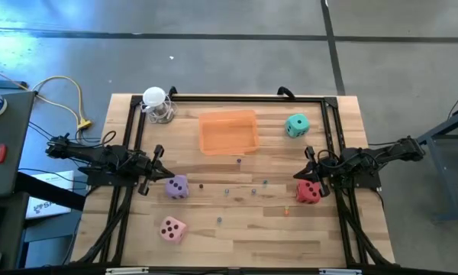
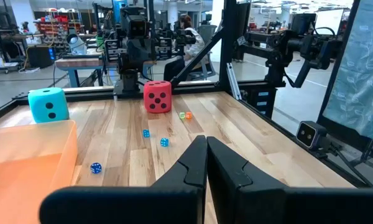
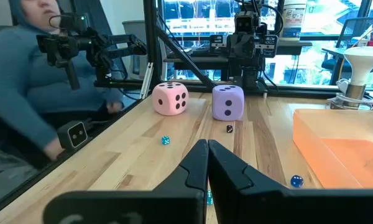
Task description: Pick & Place Dice
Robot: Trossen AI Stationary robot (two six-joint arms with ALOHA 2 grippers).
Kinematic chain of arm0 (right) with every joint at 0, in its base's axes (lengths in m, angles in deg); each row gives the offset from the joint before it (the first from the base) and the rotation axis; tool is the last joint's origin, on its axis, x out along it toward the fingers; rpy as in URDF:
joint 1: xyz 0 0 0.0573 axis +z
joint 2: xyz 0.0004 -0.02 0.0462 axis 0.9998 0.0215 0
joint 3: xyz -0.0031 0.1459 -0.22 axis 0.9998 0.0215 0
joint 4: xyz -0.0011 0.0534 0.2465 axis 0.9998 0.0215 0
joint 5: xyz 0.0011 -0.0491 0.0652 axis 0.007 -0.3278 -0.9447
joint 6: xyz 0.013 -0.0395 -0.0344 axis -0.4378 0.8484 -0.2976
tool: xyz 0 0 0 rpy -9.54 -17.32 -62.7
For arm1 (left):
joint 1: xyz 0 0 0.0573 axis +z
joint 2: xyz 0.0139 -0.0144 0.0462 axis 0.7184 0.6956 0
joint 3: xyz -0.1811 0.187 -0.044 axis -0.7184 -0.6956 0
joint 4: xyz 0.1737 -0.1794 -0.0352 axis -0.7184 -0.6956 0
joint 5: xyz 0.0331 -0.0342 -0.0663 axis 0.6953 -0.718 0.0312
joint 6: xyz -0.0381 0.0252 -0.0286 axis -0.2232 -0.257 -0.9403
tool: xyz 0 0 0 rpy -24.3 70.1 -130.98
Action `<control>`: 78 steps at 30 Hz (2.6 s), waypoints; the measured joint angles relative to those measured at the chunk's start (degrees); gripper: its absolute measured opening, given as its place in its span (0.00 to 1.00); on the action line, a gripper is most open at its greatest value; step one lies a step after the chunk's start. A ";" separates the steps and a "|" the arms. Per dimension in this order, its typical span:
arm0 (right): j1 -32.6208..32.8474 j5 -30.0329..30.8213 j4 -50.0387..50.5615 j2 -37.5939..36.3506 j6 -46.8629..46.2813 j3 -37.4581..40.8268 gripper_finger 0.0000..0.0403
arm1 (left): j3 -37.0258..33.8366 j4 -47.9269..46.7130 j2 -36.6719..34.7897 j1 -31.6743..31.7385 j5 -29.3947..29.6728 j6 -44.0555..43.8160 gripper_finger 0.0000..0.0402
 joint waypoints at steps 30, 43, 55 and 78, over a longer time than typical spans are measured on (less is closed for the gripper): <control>0.02 0.00 0.00 0.01 0.00 0.00 0.00 | 0.00 0.01 0.00 0.00 -0.01 0.01 0.01; 0.00 2.68 -0.04 0.02 12.02 0.00 0.00 | 0.00 5.05 -0.01 0.00 1.03 -0.87 0.01; 0.07 1.60 -3.86 0.00 3.12 0.02 0.00 | 0.00 3.42 0.02 -0.04 1.56 -2.25 0.01; 0.08 2.89 -8.48 5.19 3.03 -4.79 0.00 | 0.00 6.42 0.01 -0.04 3.28 0.30 0.01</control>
